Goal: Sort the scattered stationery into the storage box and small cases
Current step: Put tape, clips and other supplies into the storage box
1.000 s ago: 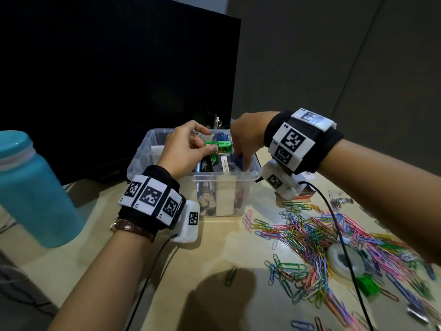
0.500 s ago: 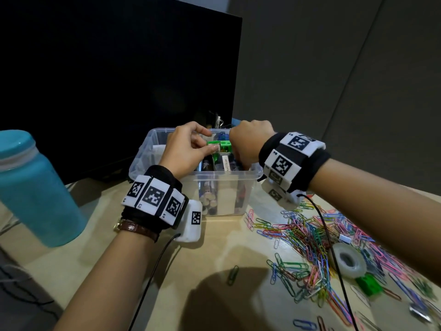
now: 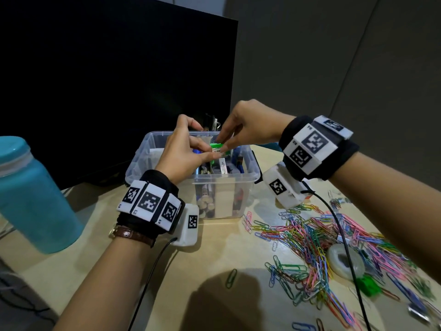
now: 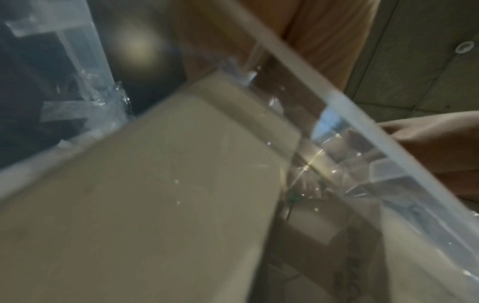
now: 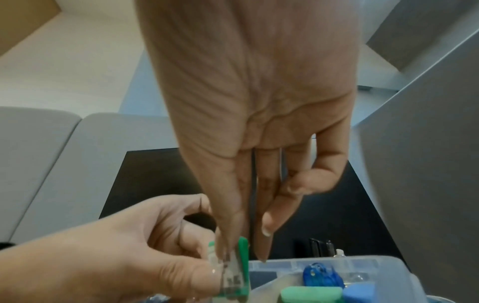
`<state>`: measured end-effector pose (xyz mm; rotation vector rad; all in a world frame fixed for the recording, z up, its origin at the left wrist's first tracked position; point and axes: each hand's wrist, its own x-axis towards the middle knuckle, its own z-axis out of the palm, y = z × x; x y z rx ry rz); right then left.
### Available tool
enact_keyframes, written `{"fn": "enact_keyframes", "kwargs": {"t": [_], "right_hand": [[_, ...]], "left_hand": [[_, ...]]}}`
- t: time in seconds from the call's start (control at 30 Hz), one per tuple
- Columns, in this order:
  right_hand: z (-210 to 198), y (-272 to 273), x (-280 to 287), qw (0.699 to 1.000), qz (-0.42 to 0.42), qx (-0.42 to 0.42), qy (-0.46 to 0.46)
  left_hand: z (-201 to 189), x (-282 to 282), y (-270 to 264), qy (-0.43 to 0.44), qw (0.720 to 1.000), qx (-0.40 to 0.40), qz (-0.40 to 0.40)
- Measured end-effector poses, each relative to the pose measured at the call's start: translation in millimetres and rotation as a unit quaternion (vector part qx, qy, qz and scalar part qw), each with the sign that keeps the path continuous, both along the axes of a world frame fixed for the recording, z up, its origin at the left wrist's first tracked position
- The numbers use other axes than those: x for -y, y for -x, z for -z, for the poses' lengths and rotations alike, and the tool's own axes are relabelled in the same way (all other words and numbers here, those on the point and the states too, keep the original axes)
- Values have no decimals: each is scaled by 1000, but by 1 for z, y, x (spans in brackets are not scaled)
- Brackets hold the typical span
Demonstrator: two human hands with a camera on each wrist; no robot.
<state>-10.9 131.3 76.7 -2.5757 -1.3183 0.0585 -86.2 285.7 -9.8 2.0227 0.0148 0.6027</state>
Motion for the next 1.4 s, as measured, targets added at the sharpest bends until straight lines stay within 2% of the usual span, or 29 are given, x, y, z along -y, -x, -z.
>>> {"fn": "enact_keyframes", "kwargs": {"t": [0.23,0.4,0.47,0.7,0.93,1.2,1.3,1.4], "right_hand": [[-10,6,1,999,38,15,-10],[-8,2,10,992,88,-68,64],[-3,3,9,988,99,-75,97],[8,7,-5,976,131,11,173],[10,8,-7,968,153,2,198],[25,17,-12,951,192,118,212],[18,19,-4,959,190,63,199],[6,21,14,974,180,12,134]], "left_hand": [[-2,0,3,-2,999,1,35],[-1,0,2,-35,999,-9,14],[-1,-1,0,-38,999,-3,2],[2,-3,-1,-28,999,13,-9],[3,-5,-2,-26,999,17,-12],[4,-5,-2,-38,999,12,-13],[3,-2,-1,-68,997,18,-16],[4,3,2,-114,992,44,-46]]}}
